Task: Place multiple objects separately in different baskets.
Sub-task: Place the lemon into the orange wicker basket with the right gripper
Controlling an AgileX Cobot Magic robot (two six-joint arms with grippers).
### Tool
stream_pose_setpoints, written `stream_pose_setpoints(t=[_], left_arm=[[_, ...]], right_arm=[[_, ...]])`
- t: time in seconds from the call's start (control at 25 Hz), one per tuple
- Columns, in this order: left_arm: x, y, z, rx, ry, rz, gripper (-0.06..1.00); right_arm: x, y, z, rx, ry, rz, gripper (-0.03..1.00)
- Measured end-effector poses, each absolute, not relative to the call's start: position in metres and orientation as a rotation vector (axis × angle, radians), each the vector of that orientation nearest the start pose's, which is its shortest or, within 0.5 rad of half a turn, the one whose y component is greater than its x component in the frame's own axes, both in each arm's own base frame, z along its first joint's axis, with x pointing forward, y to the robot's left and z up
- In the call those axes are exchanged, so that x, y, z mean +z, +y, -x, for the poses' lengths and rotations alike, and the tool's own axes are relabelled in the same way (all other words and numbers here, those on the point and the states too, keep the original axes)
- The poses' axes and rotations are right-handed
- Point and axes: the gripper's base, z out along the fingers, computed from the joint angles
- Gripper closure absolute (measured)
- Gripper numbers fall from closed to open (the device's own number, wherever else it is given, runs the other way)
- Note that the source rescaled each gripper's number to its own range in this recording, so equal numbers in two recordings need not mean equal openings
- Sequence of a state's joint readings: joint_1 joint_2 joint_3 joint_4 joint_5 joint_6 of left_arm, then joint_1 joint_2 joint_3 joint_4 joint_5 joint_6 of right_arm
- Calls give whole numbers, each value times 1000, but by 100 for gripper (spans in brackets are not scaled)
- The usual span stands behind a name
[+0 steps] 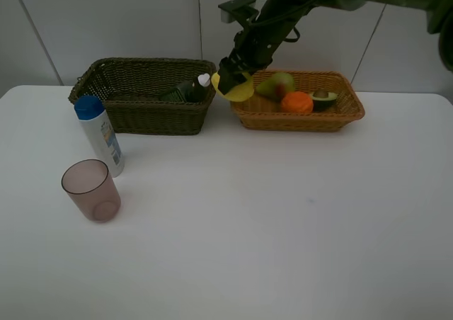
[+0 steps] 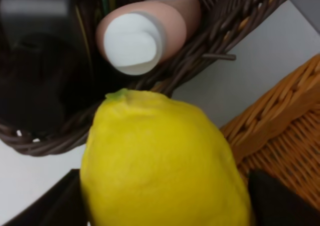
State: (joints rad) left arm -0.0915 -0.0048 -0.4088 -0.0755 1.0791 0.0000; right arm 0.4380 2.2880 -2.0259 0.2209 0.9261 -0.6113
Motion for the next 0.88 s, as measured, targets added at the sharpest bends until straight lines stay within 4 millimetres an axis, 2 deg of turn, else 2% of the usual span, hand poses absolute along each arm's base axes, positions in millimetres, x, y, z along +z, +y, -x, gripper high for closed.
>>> stream_pose_setpoints(t=[0.28,0.6,0.88], left_arm=[[250,-6,-2,-145,2148,-99,-6],[250,-6,-2,-145,2148,-99,-6],[250,-6,-2,-145,2148,-99,-6]], right_arm=[[197,216,-466,249,2371,1108,47],[193,209,-473,269,2371,1047,47],[193,187,-482,251,2395,995,47]])
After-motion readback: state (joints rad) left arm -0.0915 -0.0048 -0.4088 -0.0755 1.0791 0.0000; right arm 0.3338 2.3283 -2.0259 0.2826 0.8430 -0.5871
